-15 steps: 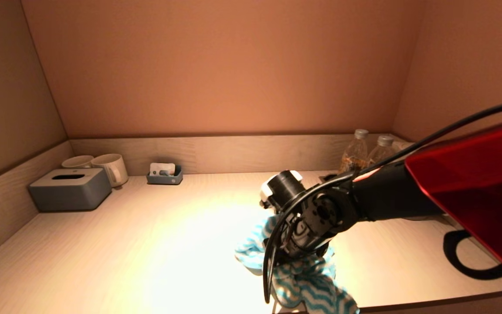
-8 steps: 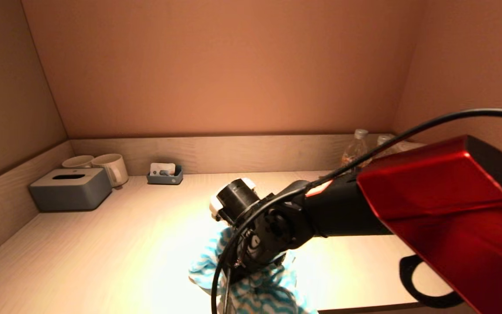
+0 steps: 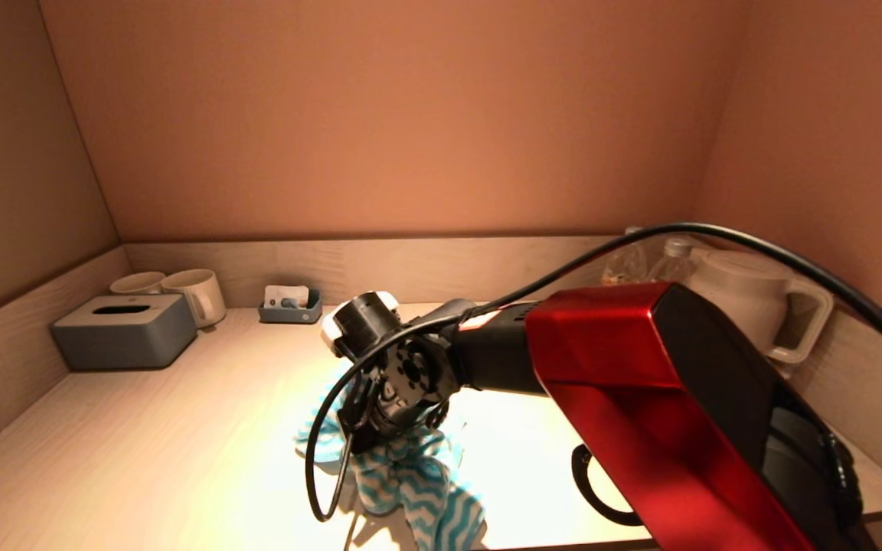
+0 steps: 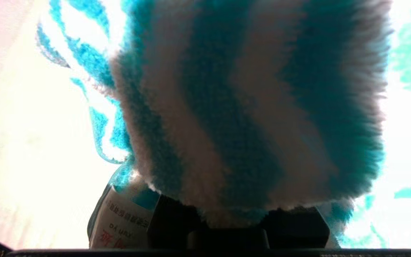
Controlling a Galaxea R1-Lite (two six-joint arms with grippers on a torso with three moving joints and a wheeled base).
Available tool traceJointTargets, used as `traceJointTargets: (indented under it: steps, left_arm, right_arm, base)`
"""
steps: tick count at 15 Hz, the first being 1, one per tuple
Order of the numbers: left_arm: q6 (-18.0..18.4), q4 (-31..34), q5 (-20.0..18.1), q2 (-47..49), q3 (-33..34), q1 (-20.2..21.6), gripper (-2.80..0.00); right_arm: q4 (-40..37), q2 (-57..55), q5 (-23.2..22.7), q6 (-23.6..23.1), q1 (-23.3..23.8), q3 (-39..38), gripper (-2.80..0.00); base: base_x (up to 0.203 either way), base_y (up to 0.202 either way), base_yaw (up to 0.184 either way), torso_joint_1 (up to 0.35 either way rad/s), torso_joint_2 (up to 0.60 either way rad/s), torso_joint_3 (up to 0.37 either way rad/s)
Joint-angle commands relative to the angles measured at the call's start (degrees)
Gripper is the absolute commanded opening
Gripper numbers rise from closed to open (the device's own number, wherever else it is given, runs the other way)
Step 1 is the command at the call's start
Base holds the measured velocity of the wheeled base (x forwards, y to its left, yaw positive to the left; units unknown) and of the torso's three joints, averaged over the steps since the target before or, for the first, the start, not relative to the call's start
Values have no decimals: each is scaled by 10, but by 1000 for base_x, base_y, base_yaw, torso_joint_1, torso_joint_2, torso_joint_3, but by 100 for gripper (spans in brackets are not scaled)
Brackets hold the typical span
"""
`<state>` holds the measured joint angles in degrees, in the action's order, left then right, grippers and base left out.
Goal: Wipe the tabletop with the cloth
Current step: Sweep the stains on the table
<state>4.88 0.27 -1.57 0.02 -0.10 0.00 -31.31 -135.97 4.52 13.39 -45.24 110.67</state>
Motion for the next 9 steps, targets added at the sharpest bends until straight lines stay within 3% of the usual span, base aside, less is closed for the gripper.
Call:
traceJointTargets:
  steps: [1,3,7,9]
  left_arm:
    - [0,0,0,0,0,0,-280]
    - [0,0,0,0,0,0,-280]
    - [0,0,0,0,0,0,-280]
    - [0,0,0,0,0,0,-280]
  right_arm:
    - [-24,-16,35,4,15,4,-280]
    - [-46,-6,38,15,55,0,-280]
    - [-66,4,42,28,91,-2,-280]
    - [-80,32,41,30,149,-14,-280]
  base:
    - [0,0,0,0,0,0]
    - [0,0,0,0,0,0]
    - [0,0,0,0,0,0]
    - [0,0,0,0,0,0]
